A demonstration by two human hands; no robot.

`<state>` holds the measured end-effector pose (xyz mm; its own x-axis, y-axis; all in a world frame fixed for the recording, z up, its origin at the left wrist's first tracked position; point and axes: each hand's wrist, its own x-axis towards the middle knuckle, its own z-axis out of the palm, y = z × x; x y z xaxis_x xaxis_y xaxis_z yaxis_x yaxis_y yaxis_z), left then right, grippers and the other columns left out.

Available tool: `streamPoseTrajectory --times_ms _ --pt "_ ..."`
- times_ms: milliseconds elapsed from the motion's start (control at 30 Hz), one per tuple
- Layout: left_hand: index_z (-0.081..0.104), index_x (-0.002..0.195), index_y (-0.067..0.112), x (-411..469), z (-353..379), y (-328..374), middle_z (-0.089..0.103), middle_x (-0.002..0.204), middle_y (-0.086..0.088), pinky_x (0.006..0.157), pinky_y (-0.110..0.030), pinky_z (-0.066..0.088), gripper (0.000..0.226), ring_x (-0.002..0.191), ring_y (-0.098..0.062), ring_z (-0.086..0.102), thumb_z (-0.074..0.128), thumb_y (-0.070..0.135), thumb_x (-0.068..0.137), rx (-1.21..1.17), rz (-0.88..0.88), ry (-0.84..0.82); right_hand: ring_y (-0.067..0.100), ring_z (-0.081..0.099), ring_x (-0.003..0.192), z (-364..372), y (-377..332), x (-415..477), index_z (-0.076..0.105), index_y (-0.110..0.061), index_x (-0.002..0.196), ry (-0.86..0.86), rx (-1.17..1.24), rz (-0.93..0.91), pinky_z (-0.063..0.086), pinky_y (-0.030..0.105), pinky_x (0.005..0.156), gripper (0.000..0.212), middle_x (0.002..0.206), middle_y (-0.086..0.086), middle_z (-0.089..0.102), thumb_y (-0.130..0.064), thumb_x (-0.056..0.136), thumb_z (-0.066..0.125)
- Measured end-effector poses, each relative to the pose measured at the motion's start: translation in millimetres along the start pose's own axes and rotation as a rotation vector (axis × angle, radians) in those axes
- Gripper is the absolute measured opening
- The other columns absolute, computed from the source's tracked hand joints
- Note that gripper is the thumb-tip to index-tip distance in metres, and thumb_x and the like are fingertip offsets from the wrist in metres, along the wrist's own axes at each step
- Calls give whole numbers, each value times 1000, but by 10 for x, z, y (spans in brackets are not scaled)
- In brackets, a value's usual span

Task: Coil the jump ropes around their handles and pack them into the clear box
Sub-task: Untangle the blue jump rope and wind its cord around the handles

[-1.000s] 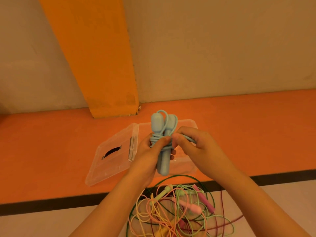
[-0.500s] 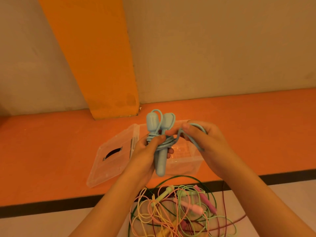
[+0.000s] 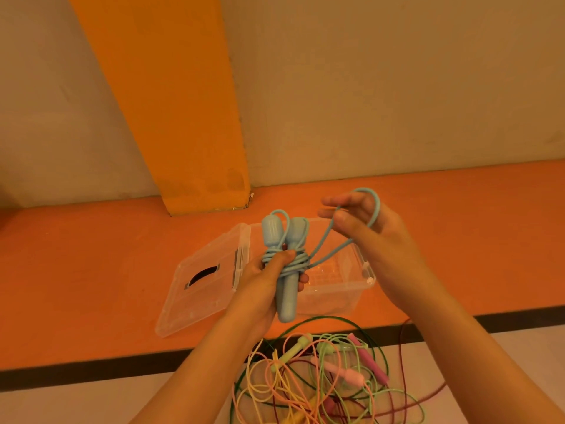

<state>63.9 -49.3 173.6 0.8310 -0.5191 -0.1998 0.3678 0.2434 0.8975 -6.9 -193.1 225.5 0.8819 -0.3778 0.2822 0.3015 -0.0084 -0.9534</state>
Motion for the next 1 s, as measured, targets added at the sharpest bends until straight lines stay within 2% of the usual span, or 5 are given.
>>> streamPoseTrajectory --times_ms 200,433,567,733,1000 --pt "62 104 2 120 -96 -38 65 82 -15 50 -25 51 16 58 -21 60 53 13 96 3 -71 97 21 63 109 -10 53 -19 66 -9 105 -41 -18 42 48 34 96 38 113 8 68 -26 90 36" --pt "62 102 2 115 -97 -56 65 77 -13 50 -25 51 14 55 -20 60 54 11 95 20 -76 78 31 68 79 23 -7 -46 41 -9 86 -63 -15 -1 55 30 75 12 94 18 71 -9 97 42" --pt "61 100 3 97 -54 -32 66 76 -12 49 -24 50 11 54 -19 59 53 9 95 9 -39 49 18 53 57 1 70 -6 42 -13 92 -42 -112 5 46 26 59 8 72 7 68 -7 96 47" --pt "58 105 -4 54 -12 40 68 76 -10 48 -23 48 20 50 -16 58 48 8 93 4 21 -93 8 49 55 23 285 2 55 -25 91 -60 -330 61 42 30 61 15 61 -5 62 -10 91 57" --pt "59 97 -2 23 5 90 67 65 -6 46 -21 47 35 48 -14 57 54 22 72 -12 72 -141 8 52 59 85 286 -10 53 -18 94 -70 -164 74 44 21 62 15 64 -5 64 -5 89 59"
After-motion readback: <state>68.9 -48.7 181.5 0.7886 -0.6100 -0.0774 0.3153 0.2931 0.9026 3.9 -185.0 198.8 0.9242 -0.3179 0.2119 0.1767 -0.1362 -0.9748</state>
